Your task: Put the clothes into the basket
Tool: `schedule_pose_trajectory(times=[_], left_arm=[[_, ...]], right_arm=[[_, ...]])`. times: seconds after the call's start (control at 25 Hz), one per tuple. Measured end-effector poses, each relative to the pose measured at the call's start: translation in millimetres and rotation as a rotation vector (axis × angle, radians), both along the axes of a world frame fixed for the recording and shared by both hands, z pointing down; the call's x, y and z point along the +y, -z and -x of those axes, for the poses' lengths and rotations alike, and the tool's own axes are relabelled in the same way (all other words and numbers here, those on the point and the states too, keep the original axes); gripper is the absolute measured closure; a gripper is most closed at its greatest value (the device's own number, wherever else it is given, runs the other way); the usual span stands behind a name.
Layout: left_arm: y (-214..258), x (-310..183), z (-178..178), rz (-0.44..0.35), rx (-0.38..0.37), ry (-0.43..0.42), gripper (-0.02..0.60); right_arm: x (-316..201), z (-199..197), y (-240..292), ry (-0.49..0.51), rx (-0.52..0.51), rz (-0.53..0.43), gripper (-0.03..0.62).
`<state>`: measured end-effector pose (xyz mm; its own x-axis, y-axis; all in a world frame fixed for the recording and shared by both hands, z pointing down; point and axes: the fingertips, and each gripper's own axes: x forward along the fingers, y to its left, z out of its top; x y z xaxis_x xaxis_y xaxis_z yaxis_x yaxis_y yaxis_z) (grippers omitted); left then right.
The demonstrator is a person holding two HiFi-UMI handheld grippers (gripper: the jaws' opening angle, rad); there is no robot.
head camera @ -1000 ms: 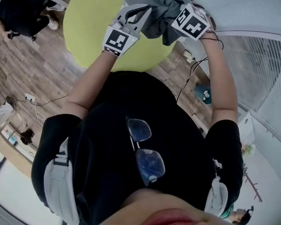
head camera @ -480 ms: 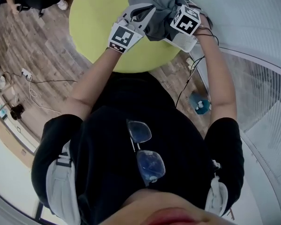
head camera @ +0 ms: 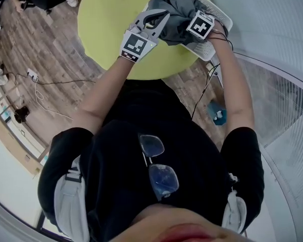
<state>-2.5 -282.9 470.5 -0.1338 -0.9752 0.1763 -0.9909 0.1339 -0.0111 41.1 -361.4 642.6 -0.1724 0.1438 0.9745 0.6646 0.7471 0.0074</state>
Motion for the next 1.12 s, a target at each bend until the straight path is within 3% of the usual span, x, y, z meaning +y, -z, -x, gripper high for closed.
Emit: schedule_pose_trajectory(times=[0.44,0.6,0.68,0.88,1.12], left_arm=[[-9.7,10.5,1.6,0.025,0.013,0.014,0.572],[-10.7,15.7,0.8,0.023,0.013,0.019,0.571],[-6.2,20.6,0.4,0.018,0.011,0.027,0.571],[13.6,40.0,5.2,0.002,0.009,0.057,0.571],[31.9,72.5,6.8,-0.008,0.004,0.107,0.571]], right_arm=[[-4.7,5.2,-65.3,-0.076,0.06,-0.037,0.257],[0.3,7.9,-63.7,-0.101,0.046,-0.007,0.25],[-4.2,12.3,-45.8,-0.125,0.008,-0.003,0.25],[8.0,31.8,25.6,-0.188,-0.136,0.132,0.25],[48.2,52.7,117.6,-0.199,-0.385,0.29,0.253]])
